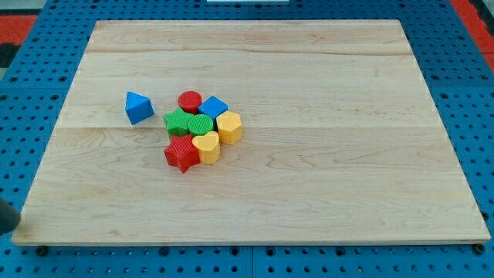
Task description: Move the blue triangle towards the red circle
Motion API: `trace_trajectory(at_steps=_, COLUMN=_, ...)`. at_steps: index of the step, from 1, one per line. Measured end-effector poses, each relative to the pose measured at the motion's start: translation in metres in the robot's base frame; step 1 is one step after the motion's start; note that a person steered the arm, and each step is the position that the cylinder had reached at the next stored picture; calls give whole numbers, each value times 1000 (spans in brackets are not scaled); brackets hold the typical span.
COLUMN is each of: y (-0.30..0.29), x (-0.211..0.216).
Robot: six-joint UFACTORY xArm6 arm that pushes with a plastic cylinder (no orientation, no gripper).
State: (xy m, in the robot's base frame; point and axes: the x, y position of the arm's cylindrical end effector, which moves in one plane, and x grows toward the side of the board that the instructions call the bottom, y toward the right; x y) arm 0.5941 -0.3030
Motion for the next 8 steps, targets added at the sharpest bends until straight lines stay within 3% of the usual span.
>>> trace_trajectory(at_steps=2, y=7, x=-126)
trace_trajectory(at_steps=3, y=64, x=-168)
trace_trajectory(at_steps=7, y=96, x=-184)
trace_trajectory(at_steps=8, y=135, x=-184)
